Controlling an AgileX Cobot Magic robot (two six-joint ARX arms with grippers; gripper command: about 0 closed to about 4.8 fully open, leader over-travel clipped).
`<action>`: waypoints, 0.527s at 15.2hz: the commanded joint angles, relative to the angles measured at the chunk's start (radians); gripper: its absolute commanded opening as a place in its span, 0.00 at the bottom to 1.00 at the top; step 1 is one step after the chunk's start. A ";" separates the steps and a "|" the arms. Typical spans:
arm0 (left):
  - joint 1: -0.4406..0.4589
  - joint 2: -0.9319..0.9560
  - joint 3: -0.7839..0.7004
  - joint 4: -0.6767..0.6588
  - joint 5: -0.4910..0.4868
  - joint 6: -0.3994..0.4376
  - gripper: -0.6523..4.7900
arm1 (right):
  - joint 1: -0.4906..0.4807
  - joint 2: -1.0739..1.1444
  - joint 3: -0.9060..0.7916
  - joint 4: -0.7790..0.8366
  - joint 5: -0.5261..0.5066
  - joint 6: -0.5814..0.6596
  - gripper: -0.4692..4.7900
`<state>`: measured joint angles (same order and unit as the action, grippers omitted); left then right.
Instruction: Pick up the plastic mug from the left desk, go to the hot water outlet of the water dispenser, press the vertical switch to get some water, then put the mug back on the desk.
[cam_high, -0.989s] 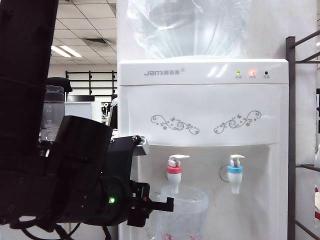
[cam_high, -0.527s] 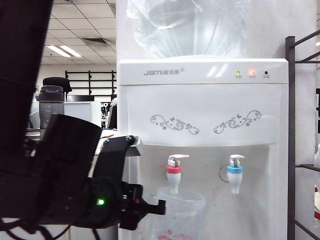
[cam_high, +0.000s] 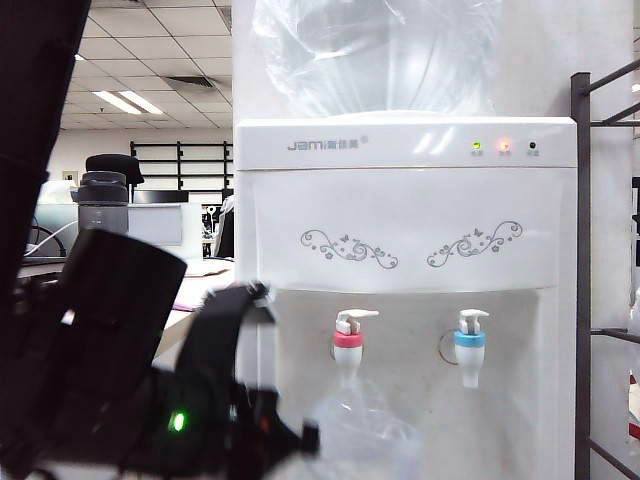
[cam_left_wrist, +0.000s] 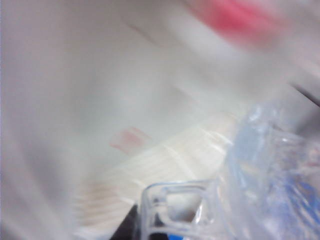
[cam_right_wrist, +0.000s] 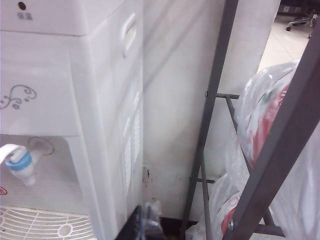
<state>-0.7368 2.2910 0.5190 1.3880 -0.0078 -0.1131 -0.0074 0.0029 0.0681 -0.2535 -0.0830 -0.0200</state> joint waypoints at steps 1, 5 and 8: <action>0.001 -0.010 -0.009 0.066 0.017 -0.007 0.11 | 0.000 0.000 0.004 0.011 -0.005 -0.003 0.08; 0.001 -0.027 -0.014 0.070 0.017 -0.007 0.11 | 0.000 0.000 0.004 0.011 -0.005 -0.003 0.08; 0.001 -0.090 -0.014 0.071 0.015 -0.007 0.11 | 0.000 0.000 0.004 0.011 -0.005 -0.003 0.08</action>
<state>-0.7349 2.2234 0.5007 1.3991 -0.0010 -0.1089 -0.0074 0.0029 0.0681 -0.2535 -0.0830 -0.0200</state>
